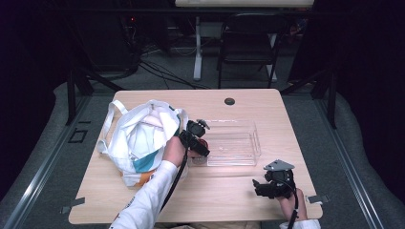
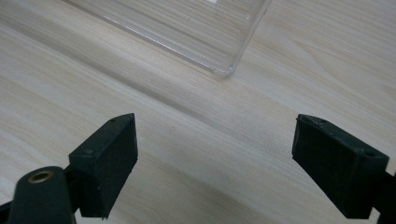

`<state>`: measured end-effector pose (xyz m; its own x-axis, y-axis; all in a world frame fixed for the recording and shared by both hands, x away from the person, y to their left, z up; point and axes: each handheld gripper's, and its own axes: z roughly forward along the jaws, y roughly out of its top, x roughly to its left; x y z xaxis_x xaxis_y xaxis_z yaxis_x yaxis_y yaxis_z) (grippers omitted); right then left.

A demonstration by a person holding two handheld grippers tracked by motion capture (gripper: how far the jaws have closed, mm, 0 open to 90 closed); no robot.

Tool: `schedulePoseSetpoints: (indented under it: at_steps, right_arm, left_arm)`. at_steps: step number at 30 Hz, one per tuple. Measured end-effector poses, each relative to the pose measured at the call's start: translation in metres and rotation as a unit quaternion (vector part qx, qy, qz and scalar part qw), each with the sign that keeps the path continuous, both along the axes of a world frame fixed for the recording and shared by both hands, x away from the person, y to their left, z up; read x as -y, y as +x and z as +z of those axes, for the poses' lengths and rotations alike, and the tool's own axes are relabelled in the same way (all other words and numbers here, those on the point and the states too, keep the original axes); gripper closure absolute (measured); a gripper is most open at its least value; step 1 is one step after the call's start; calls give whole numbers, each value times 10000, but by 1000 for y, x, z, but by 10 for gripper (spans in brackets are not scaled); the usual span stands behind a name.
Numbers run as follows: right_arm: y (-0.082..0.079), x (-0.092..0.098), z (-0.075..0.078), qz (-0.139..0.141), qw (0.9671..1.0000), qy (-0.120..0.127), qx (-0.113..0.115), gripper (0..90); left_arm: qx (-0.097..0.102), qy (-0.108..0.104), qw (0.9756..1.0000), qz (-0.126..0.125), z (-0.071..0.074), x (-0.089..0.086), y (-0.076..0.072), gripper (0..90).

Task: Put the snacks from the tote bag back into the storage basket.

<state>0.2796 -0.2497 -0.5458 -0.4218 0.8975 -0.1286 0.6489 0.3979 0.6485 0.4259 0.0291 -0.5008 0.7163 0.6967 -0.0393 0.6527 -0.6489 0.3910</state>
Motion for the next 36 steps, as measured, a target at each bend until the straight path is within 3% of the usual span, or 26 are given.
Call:
schedulePoseSetpoints:
  at_steps: [8,11,18,21,28,29,36]
  right_arm:
    - [0,0,0,2,10000,-7,-8,138]
    - [0,0,0,5,10000,-6,-1,138]
    - [0,0,0,-4,10000,2,-18,138]
    - [0,0,0,4,10000,-3,-11,138]
    - [0,-1,0,-31,10000,-6,-15,138]
    - [0,-1,0,-31,10000,-6,-15,138]
    - [0,-1,0,-6,10000,-25,-41,139]
  left_arm:
    - [129,-48,9999,53,14,-3,0,172]
    - [268,-228,9993,148,24,-5,-2,154]
    - [487,-342,9981,134,44,-20,-4,71]
    - [684,-375,9966,246,58,-38,-8,56]
    - [904,-424,9938,479,76,-73,-22,42]
    - [904,-424,9938,479,76,-73,-22,41]
    - [1071,-371,9912,686,75,-117,-47,32]
